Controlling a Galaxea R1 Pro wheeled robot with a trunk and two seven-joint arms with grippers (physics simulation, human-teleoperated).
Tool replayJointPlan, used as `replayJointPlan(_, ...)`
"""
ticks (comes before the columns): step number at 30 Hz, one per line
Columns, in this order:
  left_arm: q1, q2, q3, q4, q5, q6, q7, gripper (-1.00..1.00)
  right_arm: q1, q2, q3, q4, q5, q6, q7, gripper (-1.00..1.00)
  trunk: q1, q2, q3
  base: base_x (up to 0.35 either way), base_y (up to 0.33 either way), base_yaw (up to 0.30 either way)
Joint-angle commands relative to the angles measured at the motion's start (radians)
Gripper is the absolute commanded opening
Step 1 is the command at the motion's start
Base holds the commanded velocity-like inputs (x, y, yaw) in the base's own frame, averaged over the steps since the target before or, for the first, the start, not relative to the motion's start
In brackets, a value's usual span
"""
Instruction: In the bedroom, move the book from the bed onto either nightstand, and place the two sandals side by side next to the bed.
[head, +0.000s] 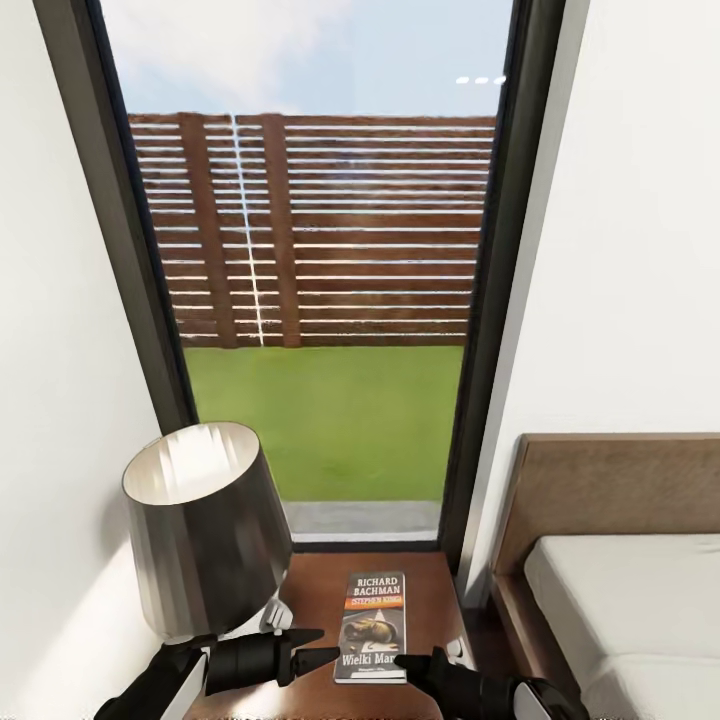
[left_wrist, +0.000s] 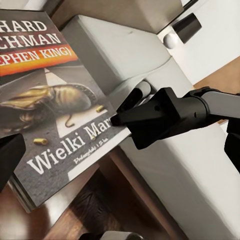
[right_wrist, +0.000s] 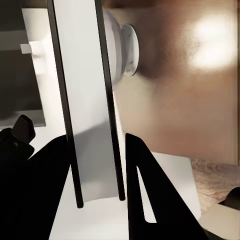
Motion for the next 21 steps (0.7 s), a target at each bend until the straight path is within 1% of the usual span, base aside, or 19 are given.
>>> replayJointPlan(1,-0.001,0.001,-0.006,0.000,0.010,0.011,0.000,1.00,-0.001,0.000,-0.004,0.000,-0.002,0.006,0.002,-1.00,0.004,-0.008,-0.004,0.000,0.000,0.000)
replayJointPlan(21,-0.001,0.001,-0.006,0.000,0.010,0.011,0.000,1.00,-0.001,0.000,-0.004,0.000,-0.002,0.006,0.002,-1.00,0.081,-0.148,-0.067,0.000,0.000,0.000)
